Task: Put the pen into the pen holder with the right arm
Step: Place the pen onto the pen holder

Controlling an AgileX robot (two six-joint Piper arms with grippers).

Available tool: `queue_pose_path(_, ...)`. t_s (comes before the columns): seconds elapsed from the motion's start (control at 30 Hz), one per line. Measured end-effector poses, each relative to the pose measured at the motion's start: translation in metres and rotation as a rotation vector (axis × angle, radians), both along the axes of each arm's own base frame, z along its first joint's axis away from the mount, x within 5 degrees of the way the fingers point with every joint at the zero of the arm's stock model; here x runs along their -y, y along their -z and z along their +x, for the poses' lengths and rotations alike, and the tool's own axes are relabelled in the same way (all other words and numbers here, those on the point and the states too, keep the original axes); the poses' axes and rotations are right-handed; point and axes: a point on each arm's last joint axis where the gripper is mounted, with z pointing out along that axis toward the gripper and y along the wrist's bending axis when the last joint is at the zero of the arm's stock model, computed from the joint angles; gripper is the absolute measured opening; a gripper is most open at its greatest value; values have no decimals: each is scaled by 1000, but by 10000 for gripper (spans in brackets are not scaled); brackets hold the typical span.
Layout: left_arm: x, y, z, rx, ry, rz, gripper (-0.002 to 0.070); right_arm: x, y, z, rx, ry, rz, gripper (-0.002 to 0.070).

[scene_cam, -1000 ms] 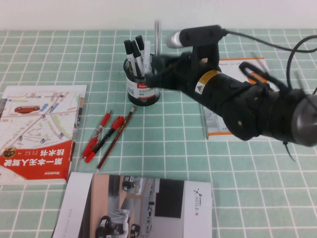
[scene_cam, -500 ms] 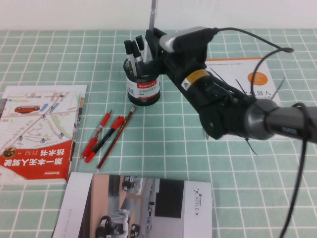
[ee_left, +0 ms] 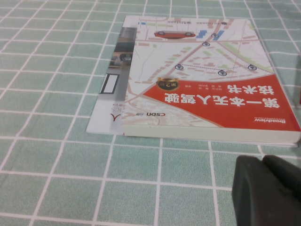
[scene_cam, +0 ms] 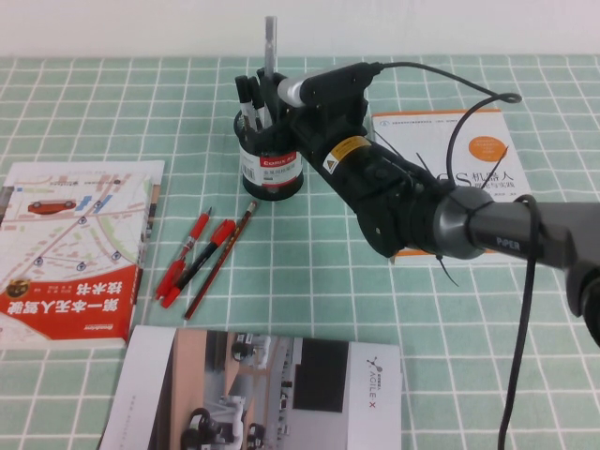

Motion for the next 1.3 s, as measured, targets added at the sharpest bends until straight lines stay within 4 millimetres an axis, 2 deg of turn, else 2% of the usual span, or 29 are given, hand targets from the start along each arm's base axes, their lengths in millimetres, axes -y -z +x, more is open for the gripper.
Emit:
queue_pose_path(0.47, 0, 0, 0, 0, 0, 0, -4, -7, 16, 8, -103, -4, -79, 57)
queue_pose_path(0.57, 0, 0, 0, 0, 0, 0, -4, -7, 19, 8, -125, -4, -95, 124)
queue_pose_path(0.73, 0, 0, 0, 0, 0, 0, -4, -7, 22, 8, -153, -4, -115, 319)
queue_pose_path(0.87, 0, 0, 0, 0, 0, 0, -4, -6, 19, 7, -182, -4, -135, 351)
queue_pose_path(1.0, 0, 0, 0, 0, 0, 0, -4, -3, 0, 1, -248, -10, -158, 300)
queue_pose_path(1.17, 0, 0, 0, 0, 0, 0, -4, 9, -43, -18, -332, -21, -196, 71)
queue_pose_path(1.23, 0, 0, 0, 0, 0, 0, -4, 18, -60, -30, -336, -20, -210, 20)
queue_pose_path(1.3, 0, 0, 0, 0, 0, 0, -4, 29, -71, -45, -333, -21, -230, 0)
